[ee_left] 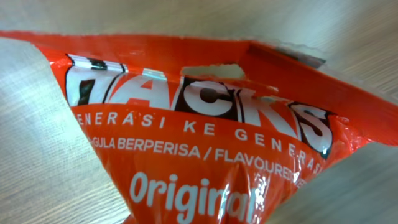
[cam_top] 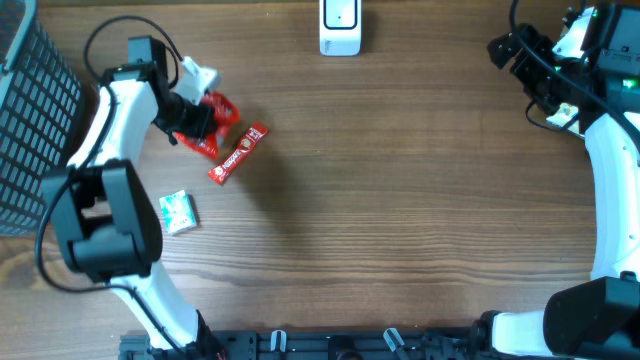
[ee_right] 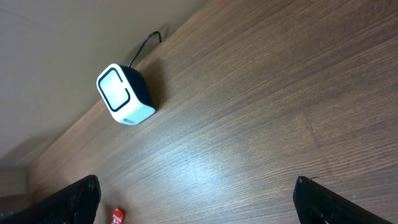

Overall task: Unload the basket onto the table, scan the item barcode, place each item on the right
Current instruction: 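Lift the Hacks bag and carry it rightward with the left gripper, then release the Hacks bag onto the table center, then retract the left arm and reach the right gripper to the Hacks bag, then grasp the Hacks bag with the right gripper, then lift the Hacks bag up toward the white scanner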

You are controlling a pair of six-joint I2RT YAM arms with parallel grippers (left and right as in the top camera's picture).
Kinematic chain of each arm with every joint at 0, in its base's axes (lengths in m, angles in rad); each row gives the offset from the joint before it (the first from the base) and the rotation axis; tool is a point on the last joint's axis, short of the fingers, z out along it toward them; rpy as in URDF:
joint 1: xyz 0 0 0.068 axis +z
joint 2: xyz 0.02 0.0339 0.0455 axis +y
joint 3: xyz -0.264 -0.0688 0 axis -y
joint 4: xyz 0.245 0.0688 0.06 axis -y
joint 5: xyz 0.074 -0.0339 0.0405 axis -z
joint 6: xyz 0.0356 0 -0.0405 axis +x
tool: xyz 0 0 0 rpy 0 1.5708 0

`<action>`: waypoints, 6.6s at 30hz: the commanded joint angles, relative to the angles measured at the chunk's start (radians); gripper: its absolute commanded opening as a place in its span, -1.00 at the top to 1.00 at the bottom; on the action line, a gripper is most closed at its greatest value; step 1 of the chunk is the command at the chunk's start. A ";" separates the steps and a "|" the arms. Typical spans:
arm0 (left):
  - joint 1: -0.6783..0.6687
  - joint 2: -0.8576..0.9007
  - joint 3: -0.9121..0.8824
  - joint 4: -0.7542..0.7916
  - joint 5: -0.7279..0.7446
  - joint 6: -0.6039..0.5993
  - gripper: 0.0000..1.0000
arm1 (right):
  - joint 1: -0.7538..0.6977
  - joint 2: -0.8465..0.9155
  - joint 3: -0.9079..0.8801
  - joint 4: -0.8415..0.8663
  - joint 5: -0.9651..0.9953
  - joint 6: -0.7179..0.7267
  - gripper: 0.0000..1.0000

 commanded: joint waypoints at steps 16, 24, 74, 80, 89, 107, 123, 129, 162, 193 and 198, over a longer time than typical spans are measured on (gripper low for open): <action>0.009 -0.114 0.023 -0.002 0.789 -0.867 0.92 | 0.002 0.010 0.010 0.000 0.018 -0.011 -0.99; -0.056 -0.114 -0.016 -0.046 0.788 -0.844 0.92 | 0.002 0.010 0.010 0.000 0.018 -0.011 -0.99; 0.080 -0.373 -0.058 -0.073 0.328 -1.009 -1.00 | 0.002 0.009 0.010 -0.002 -0.126 0.137 -1.00; 0.273 -0.398 -0.058 -0.214 0.182 -1.009 -1.00 | 0.142 0.009 0.010 0.018 -0.275 -0.120 -0.83; 0.339 -0.396 -0.058 -0.249 0.160 -1.009 -1.00 | 0.690 0.012 0.010 -0.236 0.643 -0.198 -0.99; 0.339 -0.396 -0.059 -0.271 -0.119 -1.009 -1.00 | 1.196 0.332 0.010 -0.158 0.864 -0.409 -0.99; 0.339 -0.396 -0.059 -0.271 -0.119 -1.010 -1.00 | 1.316 0.480 0.010 -0.111 0.929 -0.544 -0.97; 0.339 -0.396 -0.059 -0.271 -0.119 -1.009 -1.00 | 1.316 0.524 0.010 -0.147 0.934 -0.560 -0.96; 0.339 -0.396 -0.059 -0.271 -0.119 -1.009 -1.00 | 1.144 0.581 -0.002 -0.100 1.387 -0.534 -0.88; 0.339 -0.396 -0.059 -0.270 -0.119 -1.010 -1.00 | 0.838 0.575 0.002 0.039 0.518 -0.447 0.74; 0.339 -0.396 -0.059 -0.271 -0.119 -1.010 -1.00 | 0.821 0.509 0.023 0.028 0.406 -0.421 0.84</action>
